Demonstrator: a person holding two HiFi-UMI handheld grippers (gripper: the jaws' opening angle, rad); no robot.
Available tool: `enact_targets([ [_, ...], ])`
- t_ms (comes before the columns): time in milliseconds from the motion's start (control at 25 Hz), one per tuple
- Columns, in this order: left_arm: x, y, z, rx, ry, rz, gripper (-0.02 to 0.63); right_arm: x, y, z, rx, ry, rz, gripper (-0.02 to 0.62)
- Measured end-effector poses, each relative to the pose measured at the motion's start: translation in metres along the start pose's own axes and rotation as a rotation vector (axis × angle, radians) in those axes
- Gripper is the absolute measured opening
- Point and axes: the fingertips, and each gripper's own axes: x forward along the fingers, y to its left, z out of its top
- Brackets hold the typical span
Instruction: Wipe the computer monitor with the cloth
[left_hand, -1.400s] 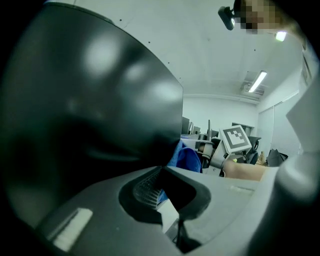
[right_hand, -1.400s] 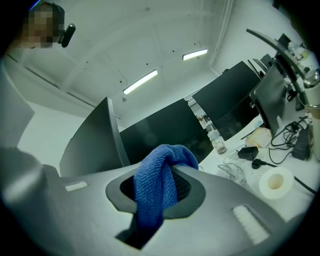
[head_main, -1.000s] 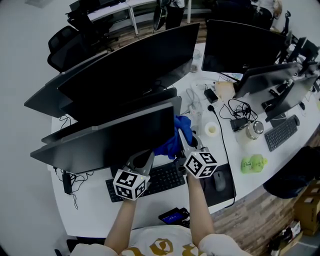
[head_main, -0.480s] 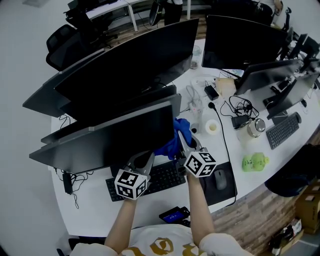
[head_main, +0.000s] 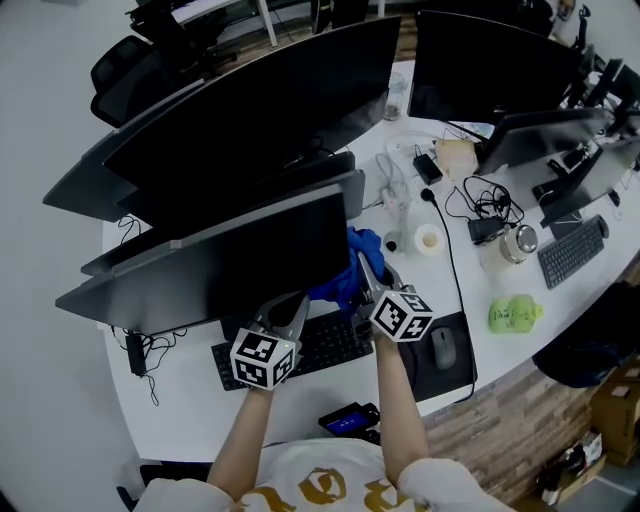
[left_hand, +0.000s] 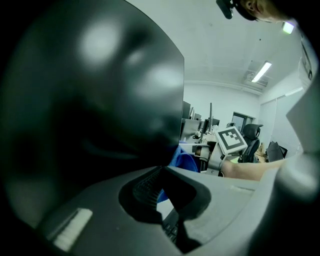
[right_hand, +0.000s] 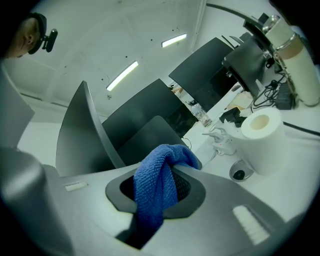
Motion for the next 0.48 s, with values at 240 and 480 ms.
enact_targets([
  [240,0.003,0.001,-0.005,-0.003,0.016,0.002,0.0,-0.002,-0.014,-0.015,0.078,-0.006,-0.021,0.087],
  [480,0.003,0.006,-0.009,-0.02,0.021,0.011,0.0,-0.002,-0.019,-0.023,0.178,-0.03,-0.004,0.087],
])
